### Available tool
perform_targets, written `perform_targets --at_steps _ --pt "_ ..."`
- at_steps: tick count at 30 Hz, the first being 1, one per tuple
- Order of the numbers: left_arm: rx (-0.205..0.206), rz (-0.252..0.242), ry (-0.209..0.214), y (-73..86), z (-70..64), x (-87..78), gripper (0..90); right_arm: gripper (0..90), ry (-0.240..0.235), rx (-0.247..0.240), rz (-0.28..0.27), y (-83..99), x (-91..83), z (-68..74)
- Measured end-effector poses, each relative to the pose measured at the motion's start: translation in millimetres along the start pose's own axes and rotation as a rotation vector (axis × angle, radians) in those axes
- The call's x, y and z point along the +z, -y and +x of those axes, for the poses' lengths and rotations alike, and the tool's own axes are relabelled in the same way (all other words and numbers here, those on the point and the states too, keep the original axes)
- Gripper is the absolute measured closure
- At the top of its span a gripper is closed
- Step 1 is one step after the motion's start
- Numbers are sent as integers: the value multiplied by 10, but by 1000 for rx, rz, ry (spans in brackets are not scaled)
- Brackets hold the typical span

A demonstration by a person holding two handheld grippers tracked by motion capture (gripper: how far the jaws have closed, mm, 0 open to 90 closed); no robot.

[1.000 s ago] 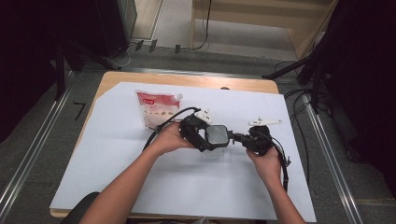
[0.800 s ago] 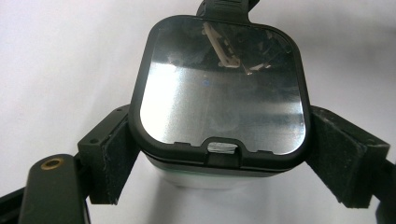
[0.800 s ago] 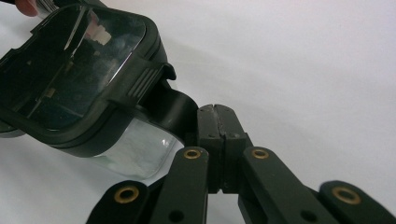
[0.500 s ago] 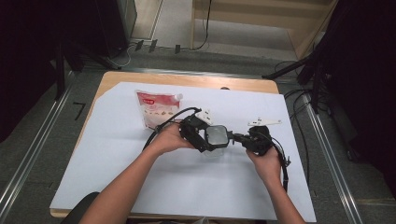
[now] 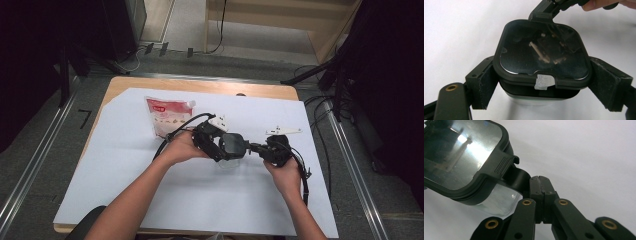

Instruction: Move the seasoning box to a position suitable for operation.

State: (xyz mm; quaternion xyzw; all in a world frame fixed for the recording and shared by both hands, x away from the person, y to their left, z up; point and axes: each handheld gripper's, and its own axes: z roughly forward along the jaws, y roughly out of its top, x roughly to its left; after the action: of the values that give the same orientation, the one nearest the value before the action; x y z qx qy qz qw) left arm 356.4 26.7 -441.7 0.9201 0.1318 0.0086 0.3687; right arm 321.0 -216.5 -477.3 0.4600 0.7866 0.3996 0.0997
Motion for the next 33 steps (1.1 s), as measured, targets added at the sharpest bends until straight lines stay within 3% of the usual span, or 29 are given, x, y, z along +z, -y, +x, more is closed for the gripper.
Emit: perform_targets --at_steps 14,15,16,17,20,28,30,33 --pt "16 -10 -9 -85 -51 -47 174 900 -7 7 1 8 -16 12" --pt "-1 -32 24 -93 -42 -64 201 900 -7 7 1 8 -16 14" --pt "-21 -64 84 -97 -28 -93 309 900 -12 6 0 8 -15 14" --pt "-26 -84 88 -111 -31 -117 390 900 -12 3 1 9 -15 17" --pt "-1 -67 78 -151 -71 -122 403 900 -11 -3 -1 9 -14 27" --pt "0 -38 90 -219 -130 -146 552 900 -19 -3 -4 13 -22 19" --pt "-13 -34 126 -227 -130 -152 626 900 -25 -3 -4 12 -26 15" --pt "47 -14 107 -253 -181 -163 690 900 -29 3 -2 10 -31 18"
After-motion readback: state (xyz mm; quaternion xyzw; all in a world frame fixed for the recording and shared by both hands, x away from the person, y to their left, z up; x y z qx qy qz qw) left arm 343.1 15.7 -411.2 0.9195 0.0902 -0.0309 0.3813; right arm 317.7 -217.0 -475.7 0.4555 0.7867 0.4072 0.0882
